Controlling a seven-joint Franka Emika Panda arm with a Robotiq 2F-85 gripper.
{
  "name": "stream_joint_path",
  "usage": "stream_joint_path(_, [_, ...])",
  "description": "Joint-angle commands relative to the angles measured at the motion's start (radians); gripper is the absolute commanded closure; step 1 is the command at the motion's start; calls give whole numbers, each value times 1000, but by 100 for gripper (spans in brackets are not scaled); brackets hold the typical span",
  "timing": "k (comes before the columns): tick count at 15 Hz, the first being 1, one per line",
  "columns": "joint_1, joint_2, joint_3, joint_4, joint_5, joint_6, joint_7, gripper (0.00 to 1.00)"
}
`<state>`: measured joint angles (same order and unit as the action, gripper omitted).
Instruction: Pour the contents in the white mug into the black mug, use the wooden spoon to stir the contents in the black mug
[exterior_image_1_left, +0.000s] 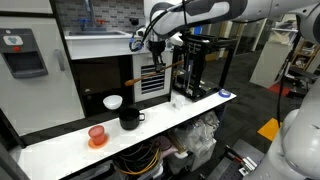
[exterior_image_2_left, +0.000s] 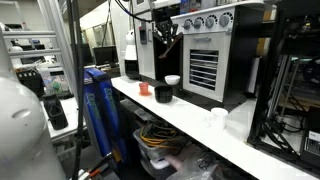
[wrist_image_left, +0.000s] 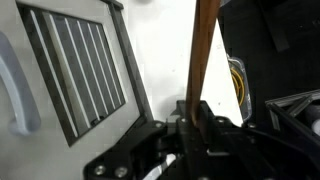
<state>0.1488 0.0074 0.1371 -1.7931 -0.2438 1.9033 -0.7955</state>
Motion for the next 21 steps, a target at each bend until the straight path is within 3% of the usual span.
stream_joint_path(1, [-46, -72, -45, -164, 50, 158, -55, 96])
stream_joint_path(8, [-67, -59, -95, -310, 160, 336, -222, 96])
stream_joint_path(15, [-66, -44, -95, -396, 192, 395, -333, 96])
stream_joint_path(21, [-66, -36, -93, -440, 209, 434, -338, 96])
